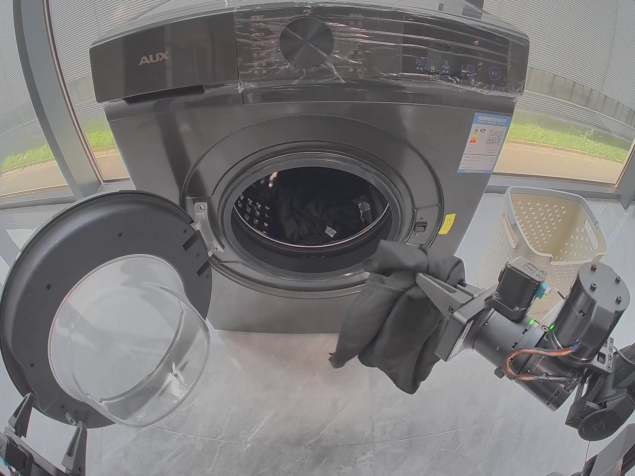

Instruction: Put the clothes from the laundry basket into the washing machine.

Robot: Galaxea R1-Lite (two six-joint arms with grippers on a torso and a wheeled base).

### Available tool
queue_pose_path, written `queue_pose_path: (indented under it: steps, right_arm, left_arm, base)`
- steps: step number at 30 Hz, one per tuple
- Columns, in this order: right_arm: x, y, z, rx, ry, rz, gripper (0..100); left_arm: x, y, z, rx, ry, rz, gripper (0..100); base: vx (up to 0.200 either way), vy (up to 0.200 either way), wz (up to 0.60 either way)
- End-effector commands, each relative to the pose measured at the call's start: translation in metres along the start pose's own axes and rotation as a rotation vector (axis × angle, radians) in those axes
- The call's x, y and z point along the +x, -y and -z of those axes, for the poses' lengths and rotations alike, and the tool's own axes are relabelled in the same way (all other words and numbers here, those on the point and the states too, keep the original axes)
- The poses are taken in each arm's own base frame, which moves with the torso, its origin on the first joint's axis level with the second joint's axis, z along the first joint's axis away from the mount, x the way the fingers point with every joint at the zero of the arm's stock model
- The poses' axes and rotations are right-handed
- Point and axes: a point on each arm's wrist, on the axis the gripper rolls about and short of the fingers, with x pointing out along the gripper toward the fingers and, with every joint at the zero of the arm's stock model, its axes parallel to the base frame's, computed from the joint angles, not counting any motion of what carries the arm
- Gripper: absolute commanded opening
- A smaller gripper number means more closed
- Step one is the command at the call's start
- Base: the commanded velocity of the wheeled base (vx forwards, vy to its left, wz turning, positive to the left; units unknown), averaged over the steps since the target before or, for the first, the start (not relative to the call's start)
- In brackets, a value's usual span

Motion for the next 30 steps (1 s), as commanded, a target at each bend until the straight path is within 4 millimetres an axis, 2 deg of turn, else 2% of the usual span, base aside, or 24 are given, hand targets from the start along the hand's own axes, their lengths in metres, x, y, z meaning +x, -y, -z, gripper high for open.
queue_pose_path:
  steps: [1, 3, 4, 5, 6, 8, 13, 15, 16, 20, 24, 26, 28, 30]
  right_arm:
    - [0.006, -0.009, 0.004, 0.006, 0.000, -0.030, 0]
    - [0.011, -0.010, 0.004, 0.013, 0.005, -0.026, 0]
    - [0.019, -0.012, 0.004, 0.030, 0.014, -0.021, 0]
    - [0.020, -0.012, 0.004, 0.033, 0.015, -0.021, 0]
    - [0.026, -0.015, 0.005, 0.055, 0.021, -0.024, 0]
    - [0.033, -0.018, 0.005, 0.062, 0.022, -0.035, 0]
    - [0.046, -0.026, 0.006, 0.070, 0.030, -0.061, 0]
    - [0.046, -0.026, 0.006, 0.070, 0.030, -0.061, 0]
    - [0.049, -0.027, 0.005, 0.077, 0.030, -0.091, 0]
    - [0.052, -0.025, 0.008, 0.088, 0.022, -0.119, 0]
    - [0.051, -0.025, 0.007, 0.102, 0.011, -0.158, 0]
    - [0.051, -0.025, 0.007, 0.102, 0.011, -0.158, 0]
    - [0.053, -0.025, 0.008, 0.104, 0.009, -0.153, 0]
    - [0.054, -0.025, 0.008, 0.105, 0.011, -0.152, 0]
  left_arm:
    - [0.000, 0.001, 0.004, 0.006, 0.014, 0.022, 100]
    - [-0.002, 0.001, -0.004, -0.009, 0.057, 0.045, 100]
    - [-0.009, 0.002, -0.031, -0.027, 0.169, 0.110, 100]
    - [-0.010, 0.002, -0.036, -0.027, 0.188, 0.124, 100]
    - [-0.010, 0.003, -0.055, -0.016, 0.190, 0.209, 100]
    - [0.000, 0.005, -0.061, 0.007, 0.118, 0.299, 100]
    - [0.039, 0.006, -0.073, 0.020, -0.066, 0.434, 100]
    - [0.039, 0.006, -0.073, 0.020, -0.066, 0.434, 100]
    - [0.066, 0.008, -0.079, 0.035, -0.127, 0.496, 100]
    - [0.100, 0.015, -0.080, 0.050, -0.184, 0.587, 100]
    - [0.121, 0.029, -0.076, 0.060, -0.232, 0.685, 100]
    - [0.121, 0.029, -0.076, 0.060, -0.232, 0.685, 100]
    - [0.144, 0.043, -0.076, 0.069, -0.288, 0.736, 100]
    - [0.150, 0.046, -0.076, 0.070, -0.296, 0.740, 100]
  base:
    - [0.000, 0.000, 0.00]
    - [0.000, 0.000, 0.00]
    - [0.000, 0.000, 0.00]
    - [0.000, 0.000, 0.00]
    - [0.000, 0.000, 0.00]
    - [0.000, 0.000, 0.00]
    - [0.000, 0.000, 0.00]
    - [0.000, 0.000, 0.00]
    - [0.000, 0.000, 0.00]
    - [0.000, 0.000, 0.00]
    - [0.000, 0.000, 0.00]
    - [0.000, 0.000, 0.00]
    - [0.000, 0.000, 0.00]
    - [0.000, 0.000, 0.00]
